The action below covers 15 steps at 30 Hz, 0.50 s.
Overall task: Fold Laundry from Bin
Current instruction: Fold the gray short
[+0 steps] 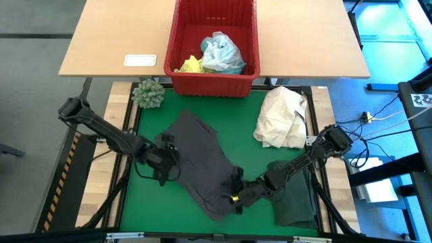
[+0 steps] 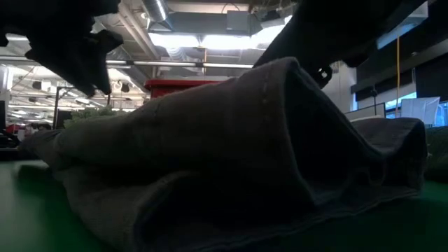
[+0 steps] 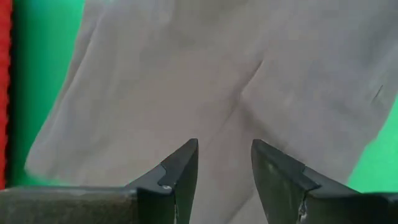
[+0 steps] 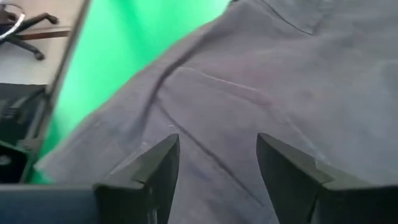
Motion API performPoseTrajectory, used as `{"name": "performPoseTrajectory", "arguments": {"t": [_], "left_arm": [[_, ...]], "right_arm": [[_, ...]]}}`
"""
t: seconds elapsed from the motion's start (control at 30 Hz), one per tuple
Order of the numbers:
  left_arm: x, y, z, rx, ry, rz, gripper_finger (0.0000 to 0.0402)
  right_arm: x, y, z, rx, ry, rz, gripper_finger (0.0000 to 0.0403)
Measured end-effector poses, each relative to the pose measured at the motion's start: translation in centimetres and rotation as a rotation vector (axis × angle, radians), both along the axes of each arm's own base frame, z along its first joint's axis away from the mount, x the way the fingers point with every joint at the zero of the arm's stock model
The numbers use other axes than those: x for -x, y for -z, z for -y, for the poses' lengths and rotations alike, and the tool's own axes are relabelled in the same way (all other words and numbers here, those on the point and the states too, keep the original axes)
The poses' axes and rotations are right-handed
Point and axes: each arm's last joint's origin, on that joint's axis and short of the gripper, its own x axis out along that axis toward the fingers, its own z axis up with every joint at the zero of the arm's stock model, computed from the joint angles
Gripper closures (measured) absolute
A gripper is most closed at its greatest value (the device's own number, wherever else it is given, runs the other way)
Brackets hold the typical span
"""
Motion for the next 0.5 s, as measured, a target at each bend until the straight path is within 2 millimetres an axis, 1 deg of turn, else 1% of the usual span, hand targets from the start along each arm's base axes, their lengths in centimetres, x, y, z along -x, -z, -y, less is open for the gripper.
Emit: {"name": "performPoseTrajectory", "arguments": {"t": [0.13, 0.3, 0.5], "left_arm": [[-1.6, 0.7, 1.1, 0.032, 0.010, 0.079, 0.0258], [-3.2, 1.0, 2.4, 0.089, -0.017, 0.215, 0.0258], [-3.3, 0.9, 3.1, 0.101, -0.080, 0.295, 0.0258]], "right_arm": [[-0.5, 0.1, 1.1, 0.007, 0.030, -0.012, 0.0208], [-1.3, 0.0, 2.5, 0.011, 0.076, -0.002, 0.0222], [-2.0, -0.1, 3.8, 0.009, 0.120, 0.008, 0.0226]]}}
